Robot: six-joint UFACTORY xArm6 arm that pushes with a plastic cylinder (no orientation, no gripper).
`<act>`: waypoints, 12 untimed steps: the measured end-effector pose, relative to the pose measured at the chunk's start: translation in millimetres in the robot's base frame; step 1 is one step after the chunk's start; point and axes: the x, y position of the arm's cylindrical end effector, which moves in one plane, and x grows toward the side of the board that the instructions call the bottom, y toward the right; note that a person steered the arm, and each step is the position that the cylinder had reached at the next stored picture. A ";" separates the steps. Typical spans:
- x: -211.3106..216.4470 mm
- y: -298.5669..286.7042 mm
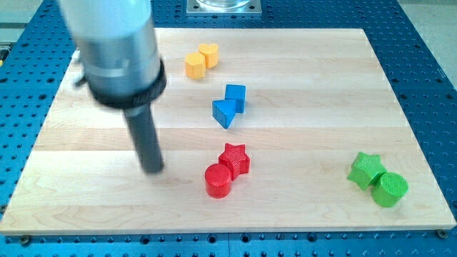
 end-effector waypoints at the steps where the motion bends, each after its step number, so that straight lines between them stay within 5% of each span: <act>1: 47.2 62.7; 3: 46.8 141.7; 5: 8.0 64.4; 8: -8.3 74.7; 9: -47.6 42.1; 12: -49.0 108.3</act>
